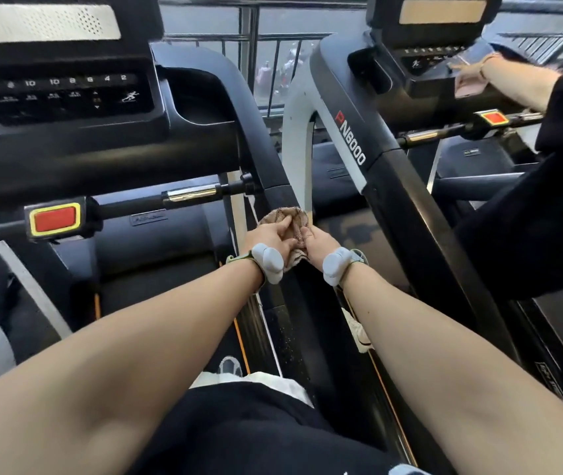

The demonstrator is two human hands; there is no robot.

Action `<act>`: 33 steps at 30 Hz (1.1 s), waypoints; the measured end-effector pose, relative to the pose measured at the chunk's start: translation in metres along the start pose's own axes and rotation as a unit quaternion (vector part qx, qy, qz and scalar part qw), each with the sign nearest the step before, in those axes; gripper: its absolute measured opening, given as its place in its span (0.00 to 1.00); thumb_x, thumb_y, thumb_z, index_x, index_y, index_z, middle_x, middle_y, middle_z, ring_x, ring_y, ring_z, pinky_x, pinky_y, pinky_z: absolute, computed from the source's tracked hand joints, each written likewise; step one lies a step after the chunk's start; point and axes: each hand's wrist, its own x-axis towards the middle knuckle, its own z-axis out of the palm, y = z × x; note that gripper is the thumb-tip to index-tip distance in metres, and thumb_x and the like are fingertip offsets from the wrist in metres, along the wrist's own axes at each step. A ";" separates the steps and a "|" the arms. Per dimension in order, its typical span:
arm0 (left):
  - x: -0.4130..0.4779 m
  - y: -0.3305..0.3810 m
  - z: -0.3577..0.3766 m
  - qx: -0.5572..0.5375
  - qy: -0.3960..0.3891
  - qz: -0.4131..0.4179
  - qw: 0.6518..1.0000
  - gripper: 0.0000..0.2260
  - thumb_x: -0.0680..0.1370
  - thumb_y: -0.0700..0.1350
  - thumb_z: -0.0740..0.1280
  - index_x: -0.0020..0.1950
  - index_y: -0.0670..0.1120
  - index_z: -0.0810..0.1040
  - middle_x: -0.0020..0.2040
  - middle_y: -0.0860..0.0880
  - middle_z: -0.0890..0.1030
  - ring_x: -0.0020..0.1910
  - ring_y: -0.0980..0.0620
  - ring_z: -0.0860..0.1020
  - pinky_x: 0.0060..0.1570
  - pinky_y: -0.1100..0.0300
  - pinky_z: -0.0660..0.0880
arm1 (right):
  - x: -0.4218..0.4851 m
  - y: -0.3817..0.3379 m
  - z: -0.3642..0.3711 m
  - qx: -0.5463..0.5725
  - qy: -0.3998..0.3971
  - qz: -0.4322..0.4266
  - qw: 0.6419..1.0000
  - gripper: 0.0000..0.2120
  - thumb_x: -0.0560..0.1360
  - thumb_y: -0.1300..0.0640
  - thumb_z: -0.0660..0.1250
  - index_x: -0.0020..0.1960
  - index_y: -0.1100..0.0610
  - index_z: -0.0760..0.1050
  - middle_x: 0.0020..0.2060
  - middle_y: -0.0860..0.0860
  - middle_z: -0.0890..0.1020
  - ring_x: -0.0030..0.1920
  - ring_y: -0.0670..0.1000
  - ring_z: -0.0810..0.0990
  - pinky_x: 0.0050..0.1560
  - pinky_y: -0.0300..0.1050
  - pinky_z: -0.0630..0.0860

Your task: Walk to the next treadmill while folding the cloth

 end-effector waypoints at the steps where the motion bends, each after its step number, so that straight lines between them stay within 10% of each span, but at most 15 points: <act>1: -0.011 0.001 0.010 -0.006 -0.009 0.003 1.000 0.26 0.82 0.54 0.65 0.79 0.61 0.63 0.77 0.52 0.71 0.75 0.47 0.69 0.68 0.61 0.66 | -0.013 0.010 0.001 -0.001 -0.003 0.008 1.000 0.20 0.87 0.50 0.52 0.73 0.56 0.73 0.65 0.59 0.80 0.66 0.62 0.77 0.63 0.48 0.70; 10: -0.062 -0.001 0.051 -0.076 -0.052 -0.004 0.996 0.29 0.79 0.59 0.66 0.79 0.63 0.62 0.78 0.51 0.68 0.75 0.48 0.70 0.70 0.60 0.69 | -0.069 0.054 0.008 0.016 0.015 0.017 1.000 0.20 0.87 0.49 0.52 0.74 0.51 0.73 0.65 0.57 0.81 0.65 0.59 0.77 0.69 0.50 0.71; 14: -0.103 -0.006 0.078 -0.138 -0.045 0.025 0.989 0.24 0.79 0.53 0.71 0.75 0.57 0.72 0.72 0.54 0.75 0.69 0.51 0.75 0.57 0.74 0.71 | -0.111 0.083 0.019 0.018 0.026 0.028 0.999 0.19 0.87 0.49 0.52 0.70 0.52 0.76 0.62 0.54 0.82 0.63 0.57 0.79 0.64 0.46 0.71; 17: -0.127 0.003 0.088 -0.148 -0.039 0.016 0.988 0.25 0.77 0.56 0.73 0.73 0.53 0.76 0.68 0.48 0.80 0.67 0.46 0.77 0.65 0.58 0.72 | -0.133 0.098 0.021 0.017 0.034 0.036 0.999 0.19 0.87 0.49 0.52 0.69 0.54 0.77 0.61 0.53 0.83 0.62 0.56 0.79 0.60 0.43 0.69; 21: -0.156 0.007 0.099 -0.143 -0.056 0.011 0.988 0.22 0.80 0.57 0.68 0.75 0.58 0.72 0.67 0.55 0.78 0.65 0.55 0.76 0.43 0.79 0.67 | -0.164 0.117 0.024 0.000 0.042 0.048 0.998 0.20 0.87 0.48 0.51 0.70 0.54 0.75 0.57 0.50 0.80 0.58 0.53 0.75 0.57 0.41 0.66; 27: -0.207 0.015 0.128 -0.079 -0.073 0.031 0.994 0.27 0.81 0.59 0.65 0.79 0.63 0.62 0.78 0.53 0.67 0.74 0.46 0.69 0.64 0.61 0.68 | -0.206 0.160 0.035 0.038 0.057 0.057 0.996 0.19 0.86 0.47 0.52 0.66 0.52 0.78 0.56 0.51 0.84 0.61 0.55 0.80 0.68 0.52 0.74; 33: -0.240 0.014 0.157 -0.089 -0.082 0.031 0.992 0.26 0.80 0.58 0.65 0.77 0.67 0.64 0.78 0.50 0.67 0.73 0.43 0.69 0.63 0.62 0.67 | -0.245 0.189 0.040 0.030 0.047 0.062 0.997 0.21 0.86 0.47 0.50 0.64 0.53 0.79 0.56 0.52 0.84 0.58 0.55 0.81 0.63 0.51 0.75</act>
